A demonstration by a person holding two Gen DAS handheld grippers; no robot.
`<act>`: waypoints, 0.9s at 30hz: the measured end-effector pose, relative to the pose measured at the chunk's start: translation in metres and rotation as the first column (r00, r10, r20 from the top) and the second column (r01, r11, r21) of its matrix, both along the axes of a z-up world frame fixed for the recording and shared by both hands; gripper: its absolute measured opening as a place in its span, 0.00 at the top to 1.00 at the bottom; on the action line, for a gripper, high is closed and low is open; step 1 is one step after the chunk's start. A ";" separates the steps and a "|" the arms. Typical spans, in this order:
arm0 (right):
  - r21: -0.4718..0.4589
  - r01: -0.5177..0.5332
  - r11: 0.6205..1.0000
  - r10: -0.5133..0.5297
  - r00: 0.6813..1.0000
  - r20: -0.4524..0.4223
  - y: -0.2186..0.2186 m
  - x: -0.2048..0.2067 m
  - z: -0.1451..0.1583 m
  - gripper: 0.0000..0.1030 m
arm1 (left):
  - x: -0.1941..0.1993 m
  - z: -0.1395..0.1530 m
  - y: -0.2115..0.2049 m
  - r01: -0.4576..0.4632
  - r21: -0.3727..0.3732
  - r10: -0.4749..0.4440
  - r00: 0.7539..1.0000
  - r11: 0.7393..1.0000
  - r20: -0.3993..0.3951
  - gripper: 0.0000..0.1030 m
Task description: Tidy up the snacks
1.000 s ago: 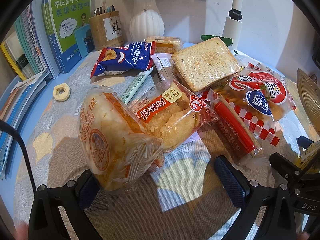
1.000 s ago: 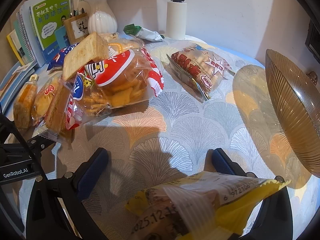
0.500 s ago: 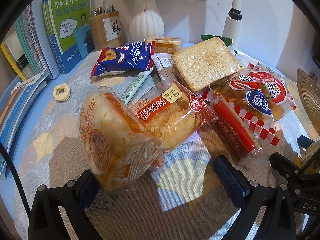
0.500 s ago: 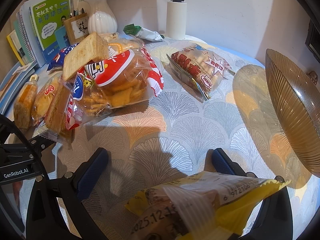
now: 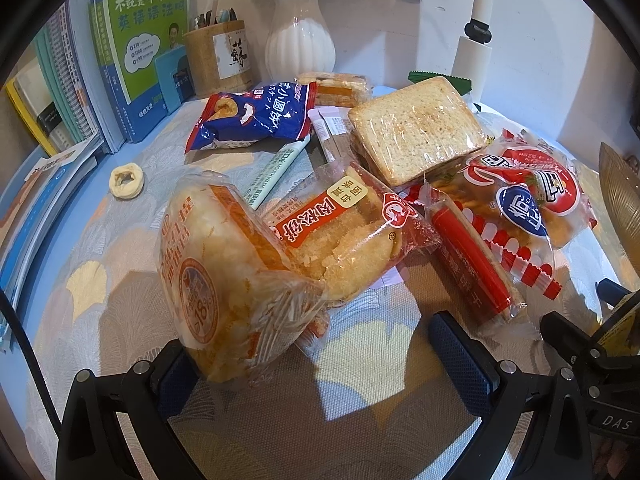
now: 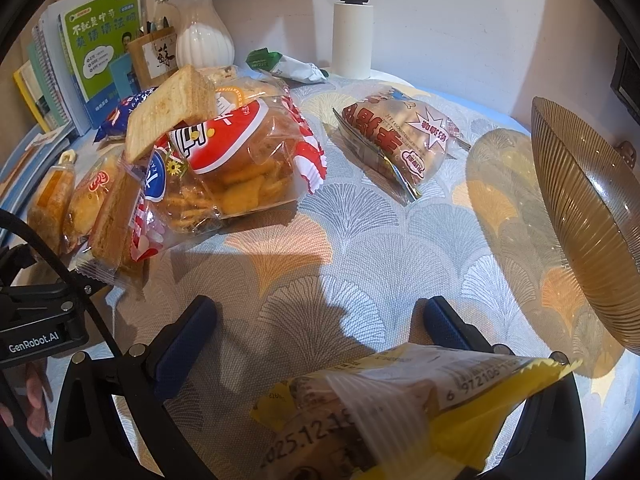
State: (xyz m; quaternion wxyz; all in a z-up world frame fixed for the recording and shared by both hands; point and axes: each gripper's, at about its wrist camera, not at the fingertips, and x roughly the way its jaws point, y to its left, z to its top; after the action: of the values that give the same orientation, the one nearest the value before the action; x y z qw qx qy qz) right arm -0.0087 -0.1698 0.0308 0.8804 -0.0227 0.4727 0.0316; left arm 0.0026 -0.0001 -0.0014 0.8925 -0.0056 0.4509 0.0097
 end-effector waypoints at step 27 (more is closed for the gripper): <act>-0.024 -0.002 1.000 0.002 1.000 0.004 0.002 -0.001 0.001 0.00 | 0.000 0.000 0.001 0.008 -0.004 -0.008 1.000 1.000 -0.002 0.00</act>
State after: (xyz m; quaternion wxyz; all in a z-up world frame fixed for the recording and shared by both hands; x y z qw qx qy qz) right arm -0.0095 -0.1674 0.0313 0.8809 -0.0336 0.4713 0.0268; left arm 0.0023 0.0004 -0.0015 0.8920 -0.0057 0.4520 0.0054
